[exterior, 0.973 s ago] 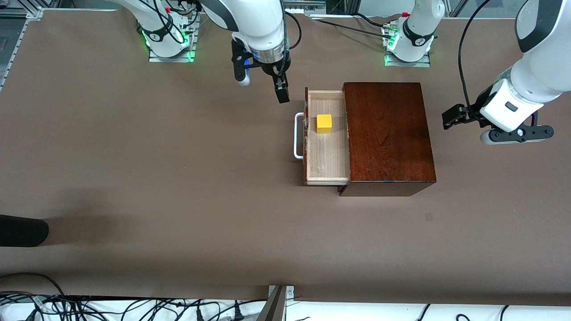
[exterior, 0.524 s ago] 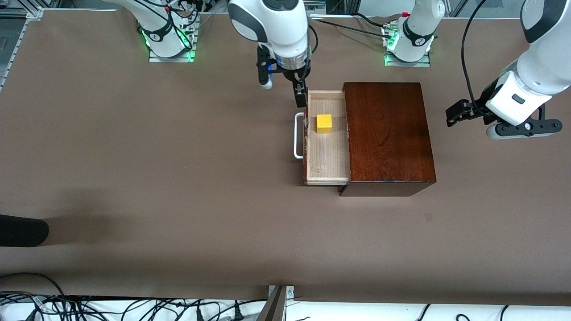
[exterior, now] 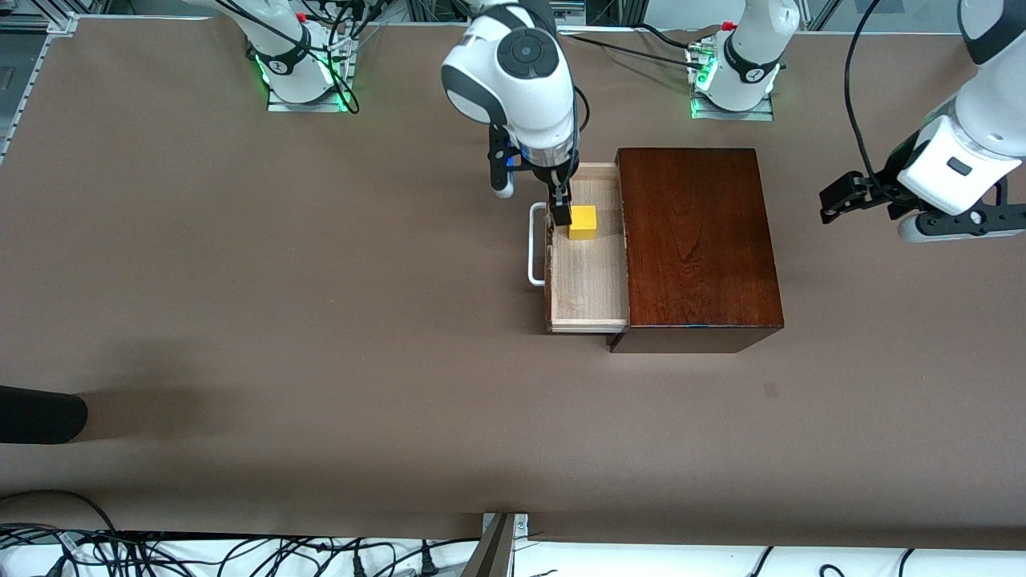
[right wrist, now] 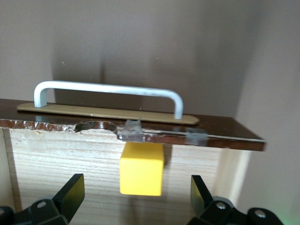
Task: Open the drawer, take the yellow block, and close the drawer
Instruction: 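Lower the right gripper into the drawer onto the yellow cube, then grasp the yellow cube and lift it with the right gripper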
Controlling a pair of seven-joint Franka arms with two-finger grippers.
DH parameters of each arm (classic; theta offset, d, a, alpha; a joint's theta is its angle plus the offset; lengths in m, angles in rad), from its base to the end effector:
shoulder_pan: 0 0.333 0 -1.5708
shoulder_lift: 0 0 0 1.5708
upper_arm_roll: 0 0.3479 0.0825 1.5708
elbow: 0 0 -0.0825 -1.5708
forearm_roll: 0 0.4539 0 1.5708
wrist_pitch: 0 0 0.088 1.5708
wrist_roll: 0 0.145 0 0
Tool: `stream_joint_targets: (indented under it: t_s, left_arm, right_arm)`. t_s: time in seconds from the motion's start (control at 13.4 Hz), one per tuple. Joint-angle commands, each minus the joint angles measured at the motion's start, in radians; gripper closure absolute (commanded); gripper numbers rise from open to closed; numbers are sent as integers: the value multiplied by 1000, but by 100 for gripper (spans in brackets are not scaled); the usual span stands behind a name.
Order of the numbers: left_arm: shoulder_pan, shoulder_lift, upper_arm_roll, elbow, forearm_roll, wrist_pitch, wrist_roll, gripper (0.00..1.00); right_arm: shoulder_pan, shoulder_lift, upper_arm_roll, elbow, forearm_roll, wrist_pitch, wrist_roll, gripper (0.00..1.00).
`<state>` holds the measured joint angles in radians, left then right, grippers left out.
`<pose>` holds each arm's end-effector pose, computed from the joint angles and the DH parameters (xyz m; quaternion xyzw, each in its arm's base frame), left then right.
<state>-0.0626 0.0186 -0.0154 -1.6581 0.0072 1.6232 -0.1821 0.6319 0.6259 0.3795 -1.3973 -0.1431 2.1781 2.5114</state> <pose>0.6273 -0.0479 0.5639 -0.9983 -0.0517 0.0261 0.0069 0.4928 0.6615 0.3396 -0.7214 0.6840 0.0612 0.0892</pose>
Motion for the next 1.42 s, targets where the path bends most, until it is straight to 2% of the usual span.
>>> stream_joint_targets:
  t_s: [0.0, 0.15, 0.3, 0.75, 0.82, 0.9, 1.05, 1.12, 1.35]
  left_arm:
    - [-13, -26, 22, -22, -29, -5, 29, 0]
    - [-13, -28, 20, -20, -29, -8, 27, 0]
    - [-13, -28, 22, -19, -29, -6, 27, 0]
    - [-9, -26, 25, -17, -29, -6, 29, 0]
    - [-11, -26, 25, -17, -29, -6, 29, 0]
    - [-11, -26, 23, -17, -29, -6, 27, 0]
    - [-11, -23, 25, -15, -29, -3, 27, 0]
    - [-9, -25, 25, -15, -29, -5, 27, 0]
    - [6, -26, 25, -15, -29, -8, 29, 0]
  right_arm:
    - [73, 84, -62, 102, -29, 12, 43, 0]
    - [133, 122, -128, 148, -27, 19, 44, 0]
    - [155, 143, -152, 153, -27, 51, 60, 0]
    - [161, 176, -159, 153, -29, 89, 61, 0]
    - [161, 181, -159, 152, -29, 98, 61, 10]
    - [161, 182, -159, 152, -29, 103, 61, 38]
    - [161, 181, -159, 152, -29, 103, 58, 88]
    - [160, 179, -159, 153, -29, 103, 56, 99]
    - [152, 160, -159, 156, -26, 77, 53, 100]
